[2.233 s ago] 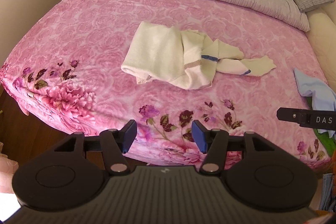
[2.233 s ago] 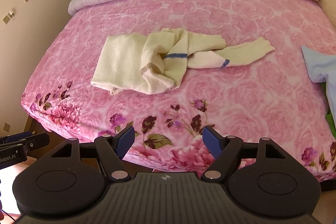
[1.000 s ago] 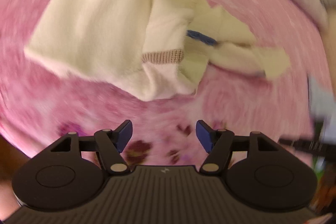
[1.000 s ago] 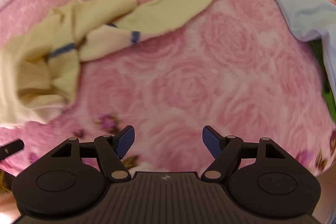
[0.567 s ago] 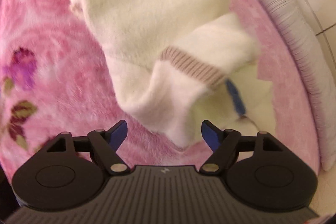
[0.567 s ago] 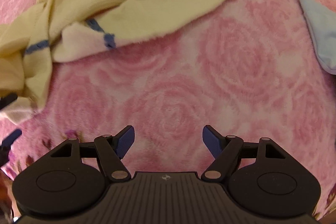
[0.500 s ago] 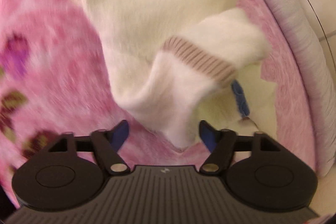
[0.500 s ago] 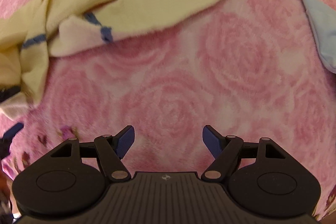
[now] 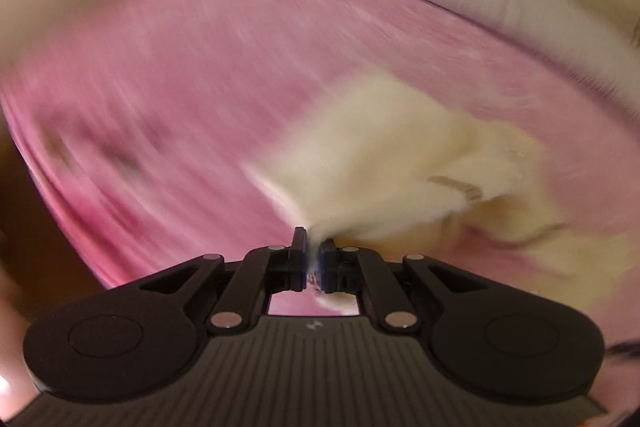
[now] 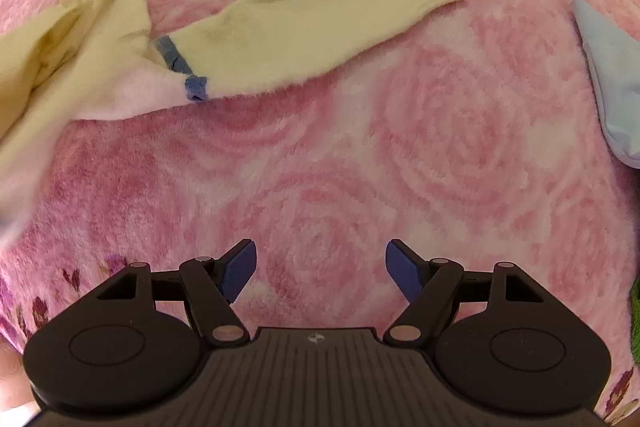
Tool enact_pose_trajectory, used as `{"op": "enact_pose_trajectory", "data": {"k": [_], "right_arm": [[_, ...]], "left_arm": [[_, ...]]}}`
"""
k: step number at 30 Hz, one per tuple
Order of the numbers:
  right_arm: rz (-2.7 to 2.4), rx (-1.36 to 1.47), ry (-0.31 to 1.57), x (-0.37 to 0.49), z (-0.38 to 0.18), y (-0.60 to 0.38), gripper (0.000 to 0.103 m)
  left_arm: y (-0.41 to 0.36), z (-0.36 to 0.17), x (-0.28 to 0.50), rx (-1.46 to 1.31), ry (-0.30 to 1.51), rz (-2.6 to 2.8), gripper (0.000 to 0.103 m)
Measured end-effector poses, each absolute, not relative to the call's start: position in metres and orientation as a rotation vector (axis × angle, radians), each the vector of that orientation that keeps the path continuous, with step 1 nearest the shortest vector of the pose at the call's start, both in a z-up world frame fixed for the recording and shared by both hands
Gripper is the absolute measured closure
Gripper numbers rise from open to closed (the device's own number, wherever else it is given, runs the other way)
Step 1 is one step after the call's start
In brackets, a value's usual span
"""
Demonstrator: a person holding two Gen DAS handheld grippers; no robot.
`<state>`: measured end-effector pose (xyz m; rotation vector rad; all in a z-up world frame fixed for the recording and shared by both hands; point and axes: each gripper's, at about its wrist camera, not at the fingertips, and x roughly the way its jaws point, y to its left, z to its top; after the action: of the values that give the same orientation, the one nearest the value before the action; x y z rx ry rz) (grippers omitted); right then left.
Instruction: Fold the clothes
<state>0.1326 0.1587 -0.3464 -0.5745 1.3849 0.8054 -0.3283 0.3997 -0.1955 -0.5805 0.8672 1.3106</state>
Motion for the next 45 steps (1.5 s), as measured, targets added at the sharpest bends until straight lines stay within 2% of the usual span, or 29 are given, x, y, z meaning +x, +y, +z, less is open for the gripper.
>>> {"op": "enact_pose_trajectory", "data": {"k": [3,6,9,10,13,16,18,27,29,31,36,37,38,39,40,41,45], "right_arm": [[0.809,-0.574,1.389,0.129,-0.347,0.163,0.028],[0.833,-0.582,1.393,0.121,-0.346,0.172,0.028],[0.866,-0.590,1.388,0.112,-0.344,0.183,0.028],[0.877,-0.592,1.382,0.110,-0.343,0.187,0.028],[0.899,-0.601,1.356,0.106,-0.342,0.198,0.028],[0.938,-0.618,1.283,0.099,-0.339,0.211,0.028],[0.979,-0.646,1.218,0.090,-0.336,0.221,0.028],[1.139,-0.909,0.767,0.024,-0.334,0.270,0.031],[1.155,-0.946,0.697,0.014,-0.335,0.279,0.031],[1.170,-0.942,0.670,0.009,-0.335,0.287,0.031],[1.182,-0.969,0.665,0.003,-0.345,0.301,0.031],[1.184,-0.980,0.659,0.002,-0.346,0.304,0.031],[1.187,-0.992,0.653,0.002,-0.348,0.306,0.031],[1.190,-1.001,0.642,0.001,-0.349,0.308,0.030],[1.193,-1.008,0.627,0.000,-0.349,0.309,0.030],[1.193,-1.012,0.611,0.001,-0.349,0.310,0.030],[1.195,-0.992,0.549,0.006,-0.347,0.317,0.034]], "left_arm": [[0.425,-0.180,-0.349,-0.261,1.052,1.374,0.097],[0.438,-0.201,-0.354,-0.128,1.222,1.350,0.085],[0.422,-0.231,-0.347,-0.109,1.242,1.291,0.076],[0.414,-0.243,-0.343,-0.114,1.249,1.263,0.068],[0.386,-0.282,-0.333,-0.057,1.305,1.150,0.068],[0.358,-0.315,-0.317,0.068,1.351,1.003,0.061],[0.344,-0.330,-0.311,0.128,1.358,0.922,0.055],[0.286,-0.373,-0.338,0.243,1.325,0.622,0.051],[0.280,-0.373,-0.342,0.277,1.287,0.587,0.041],[0.279,-0.379,-0.341,0.314,1.280,0.570,0.037],[0.286,-0.406,-0.329,0.434,1.312,0.538,0.037],[0.286,-0.412,-0.329,0.472,1.310,0.520,0.033],[0.284,-0.414,-0.329,0.513,1.300,0.506,0.033],[0.285,-0.412,-0.330,0.531,1.286,0.492,0.041],[0.291,-0.406,-0.332,0.522,1.258,0.510,0.088],[0.303,-0.398,-0.333,0.489,1.241,0.572,0.096],[0.360,-0.353,-0.344,0.293,1.091,0.804,0.099]]}}
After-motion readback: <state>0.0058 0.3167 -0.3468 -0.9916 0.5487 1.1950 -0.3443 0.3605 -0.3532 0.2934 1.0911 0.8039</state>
